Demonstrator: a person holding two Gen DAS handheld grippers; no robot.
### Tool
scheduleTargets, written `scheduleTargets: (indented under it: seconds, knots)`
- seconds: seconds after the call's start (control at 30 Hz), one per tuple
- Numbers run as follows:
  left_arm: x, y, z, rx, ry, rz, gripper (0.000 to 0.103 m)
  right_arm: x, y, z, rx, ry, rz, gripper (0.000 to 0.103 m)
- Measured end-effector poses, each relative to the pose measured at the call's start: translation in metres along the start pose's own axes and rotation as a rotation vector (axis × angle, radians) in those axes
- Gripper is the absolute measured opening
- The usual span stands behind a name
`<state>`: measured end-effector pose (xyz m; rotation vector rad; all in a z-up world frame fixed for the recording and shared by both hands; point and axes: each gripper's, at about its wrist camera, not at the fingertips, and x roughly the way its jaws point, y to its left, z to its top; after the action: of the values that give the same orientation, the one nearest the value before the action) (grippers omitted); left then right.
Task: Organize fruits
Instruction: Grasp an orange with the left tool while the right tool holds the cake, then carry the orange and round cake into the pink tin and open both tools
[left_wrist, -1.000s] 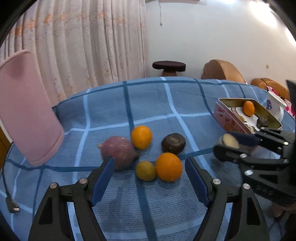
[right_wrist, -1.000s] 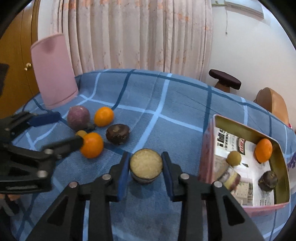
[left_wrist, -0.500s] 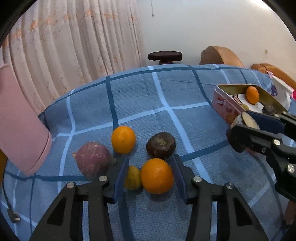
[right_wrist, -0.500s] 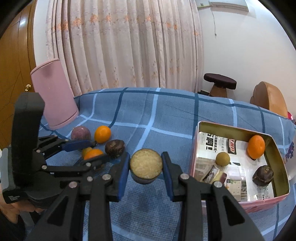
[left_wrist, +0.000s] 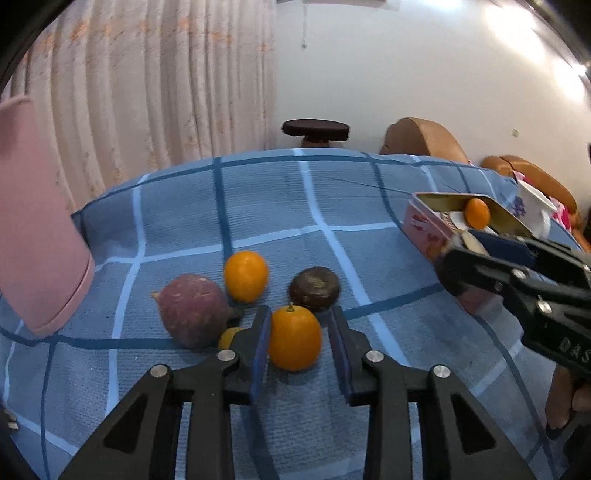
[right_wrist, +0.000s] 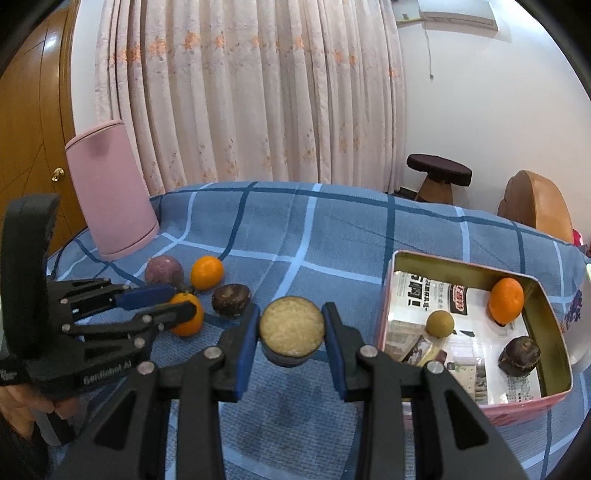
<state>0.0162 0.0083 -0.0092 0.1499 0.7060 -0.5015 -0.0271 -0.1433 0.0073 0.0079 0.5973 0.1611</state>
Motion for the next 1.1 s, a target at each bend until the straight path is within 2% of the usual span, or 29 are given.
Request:
scheduleTargets:
  seconds: [0.03, 0.1, 0.23, 0.3, 0.33, 0.37, 0.43, 0.5, 0.6, 0.83, 0.97, 1.1]
  knots:
    - [0.001, -0.002, 0.0, 0.003, 0.006, -0.004, 0.051, -0.001, -0.001, 0.0, 0.004, -0.001, 0.002, 0.037]
    - [0.008, -0.003, 0.0, 0.003, 0.032, 0.006, 0.063, 0.0, -0.002, 0.001, 0.012, 0.002, 0.003, 0.037]
    - [0.026, -0.012, 0.01, 0.037, 0.067, 0.063, 0.063, 0.002, -0.003, 0.001, 0.016, 0.014, 0.004, 0.037]
    - [0.029, -0.016, 0.011, 0.058, 0.077, 0.087, 0.062, 0.002, -0.003, 0.002, 0.013, 0.015, 0.0, 0.037]
    - [0.029, -0.017, 0.011, 0.064, 0.077, 0.097, 0.056, 0.002, -0.003, 0.002, 0.013, 0.015, -0.001, 0.037]
    - [0.029, -0.015, 0.011, 0.066, 0.076, 0.11, 0.046, 0.002, -0.004, 0.002, 0.016, 0.015, -0.001, 0.037]
    - [0.025, -0.004, 0.011, 0.025, 0.063, 0.119, 0.036, 0.002, -0.006, 0.002, 0.025, 0.017, 0.0, 0.037]
    - [0.023, 0.004, 0.011, -0.019, 0.051, 0.081, 0.035, 0.001, -0.007, 0.002, 0.027, 0.014, 0.0, 0.037]
    - [0.017, 0.006, 0.01, -0.037, 0.027, 0.091, 0.035, -0.002, -0.008, 0.004, 0.028, 0.003, 0.002, 0.037]
    - [-0.016, 0.004, 0.014, -0.088, -0.152, 0.068, 0.035, -0.017, -0.014, 0.008, 0.037, -0.051, -0.002, 0.037]
    - [-0.025, -0.007, 0.025, -0.133, -0.214, 0.037, 0.035, -0.03, -0.025, 0.015, 0.033, -0.108, -0.053, 0.037]
    - [-0.02, -0.038, 0.039, -0.104, -0.236, -0.001, 0.035, -0.04, -0.051, 0.017, 0.062, -0.133, -0.098, 0.037]
